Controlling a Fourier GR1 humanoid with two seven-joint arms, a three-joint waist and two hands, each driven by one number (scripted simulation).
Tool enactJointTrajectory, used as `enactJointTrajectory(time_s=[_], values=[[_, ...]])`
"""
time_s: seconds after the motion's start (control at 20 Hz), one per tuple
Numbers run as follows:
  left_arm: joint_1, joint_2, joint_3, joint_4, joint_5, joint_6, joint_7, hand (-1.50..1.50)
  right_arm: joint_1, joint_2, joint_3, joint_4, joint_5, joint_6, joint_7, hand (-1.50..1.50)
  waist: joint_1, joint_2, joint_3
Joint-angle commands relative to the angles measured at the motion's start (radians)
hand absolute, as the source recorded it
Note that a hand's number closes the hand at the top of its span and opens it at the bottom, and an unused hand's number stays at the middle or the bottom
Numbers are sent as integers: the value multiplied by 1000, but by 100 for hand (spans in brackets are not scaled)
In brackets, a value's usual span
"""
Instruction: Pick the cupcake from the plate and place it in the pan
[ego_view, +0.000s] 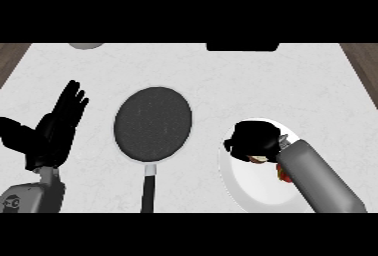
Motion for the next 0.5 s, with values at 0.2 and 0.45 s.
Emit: enactJointTrajectory(time_s=[0.2, 0.45], values=[[-8, 3, 1, 16, -11, -6, 3, 0, 67, 294, -59, -26, -24, 164, 459, 150, -13, -3, 3], [3, -3, 10, 16, -6, 4, 2, 0, 79, 301, -141, -82, -56, 146, 705, 150, -18, -22, 5]])
